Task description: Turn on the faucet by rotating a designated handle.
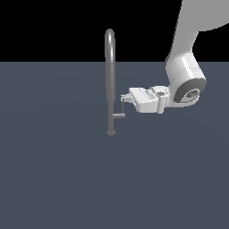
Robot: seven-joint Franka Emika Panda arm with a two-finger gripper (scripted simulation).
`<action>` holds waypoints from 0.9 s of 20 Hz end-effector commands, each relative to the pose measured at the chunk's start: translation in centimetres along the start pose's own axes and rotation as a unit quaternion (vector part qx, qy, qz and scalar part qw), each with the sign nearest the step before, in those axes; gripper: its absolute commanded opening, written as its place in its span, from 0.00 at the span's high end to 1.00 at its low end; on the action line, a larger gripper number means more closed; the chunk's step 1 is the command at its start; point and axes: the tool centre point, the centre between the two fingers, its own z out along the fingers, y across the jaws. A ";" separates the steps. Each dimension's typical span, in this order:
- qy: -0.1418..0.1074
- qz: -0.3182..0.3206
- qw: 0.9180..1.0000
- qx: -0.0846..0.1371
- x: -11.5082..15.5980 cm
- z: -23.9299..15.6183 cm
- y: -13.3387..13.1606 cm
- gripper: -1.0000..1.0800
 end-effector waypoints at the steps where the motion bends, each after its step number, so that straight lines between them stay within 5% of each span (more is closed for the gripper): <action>1: -0.005 0.005 1.000 0.005 0.4 0.1 -0.1 1.00; 18: -0.006 0.005 1.000 0.006 -0.7 0.2 2.8 1.00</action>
